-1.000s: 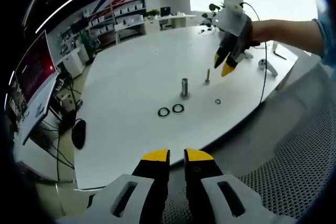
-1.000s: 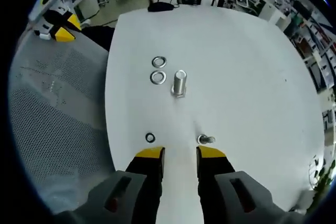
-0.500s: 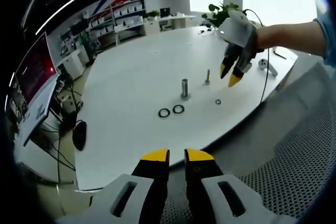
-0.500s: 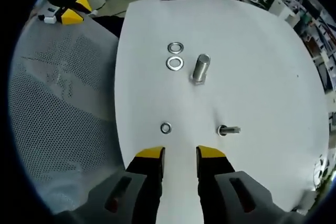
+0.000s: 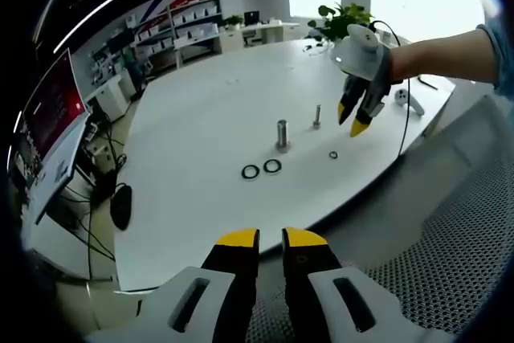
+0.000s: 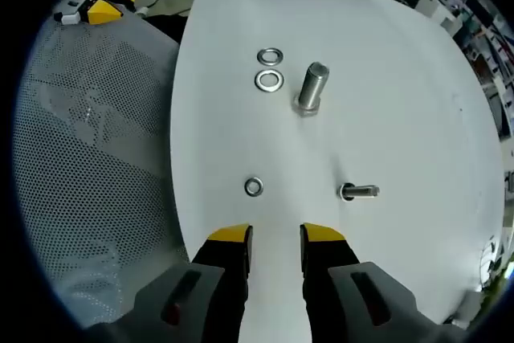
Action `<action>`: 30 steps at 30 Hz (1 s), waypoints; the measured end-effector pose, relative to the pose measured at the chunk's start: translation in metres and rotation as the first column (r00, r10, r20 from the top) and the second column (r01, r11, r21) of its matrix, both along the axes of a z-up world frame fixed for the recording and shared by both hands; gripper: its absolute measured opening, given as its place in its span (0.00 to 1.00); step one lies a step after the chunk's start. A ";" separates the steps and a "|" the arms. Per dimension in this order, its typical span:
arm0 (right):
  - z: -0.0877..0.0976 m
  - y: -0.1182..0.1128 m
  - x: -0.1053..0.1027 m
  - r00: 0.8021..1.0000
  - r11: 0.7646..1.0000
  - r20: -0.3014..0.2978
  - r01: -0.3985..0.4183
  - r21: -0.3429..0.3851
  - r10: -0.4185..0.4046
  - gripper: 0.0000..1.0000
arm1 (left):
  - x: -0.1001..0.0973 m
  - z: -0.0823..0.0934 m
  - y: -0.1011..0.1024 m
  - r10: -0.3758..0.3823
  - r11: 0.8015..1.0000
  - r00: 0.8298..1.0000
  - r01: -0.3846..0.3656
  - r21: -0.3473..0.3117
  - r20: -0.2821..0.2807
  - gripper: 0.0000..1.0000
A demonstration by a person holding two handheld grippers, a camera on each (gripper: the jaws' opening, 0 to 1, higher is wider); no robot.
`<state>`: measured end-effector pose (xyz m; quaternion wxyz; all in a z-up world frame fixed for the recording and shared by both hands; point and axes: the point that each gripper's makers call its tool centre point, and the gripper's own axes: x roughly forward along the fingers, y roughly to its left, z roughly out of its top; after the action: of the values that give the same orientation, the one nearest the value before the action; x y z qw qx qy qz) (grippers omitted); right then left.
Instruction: Place the washer onto the threaded stud by aligning its center hole with the stud, sliding it down to the base, and recovering from edge contact or off-axis alignment until the washer reaches the visible bottom stop.
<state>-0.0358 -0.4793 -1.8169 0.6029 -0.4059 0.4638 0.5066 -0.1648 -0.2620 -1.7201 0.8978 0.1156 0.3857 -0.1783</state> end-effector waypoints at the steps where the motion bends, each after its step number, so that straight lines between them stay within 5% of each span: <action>1: -0.001 0.001 0.000 1.000 1.000 0.001 -0.005 -0.005 0.005 0.26 | 0.000 0.000 0.000 0.000 1.000 1.000 0.000 0.000 0.000 0.09; 30: -0.023 0.027 -0.016 0.996 0.997 -0.057 -0.074 -0.019 0.073 0.26 | 0.000 0.000 0.001 0.008 1.000 1.000 -0.008 -0.002 0.005 0.09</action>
<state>-0.0518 -0.4521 -1.8403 0.5663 -0.4148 0.4705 0.5347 -0.1644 -0.2612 -1.7197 0.8996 0.1138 0.3836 -0.1748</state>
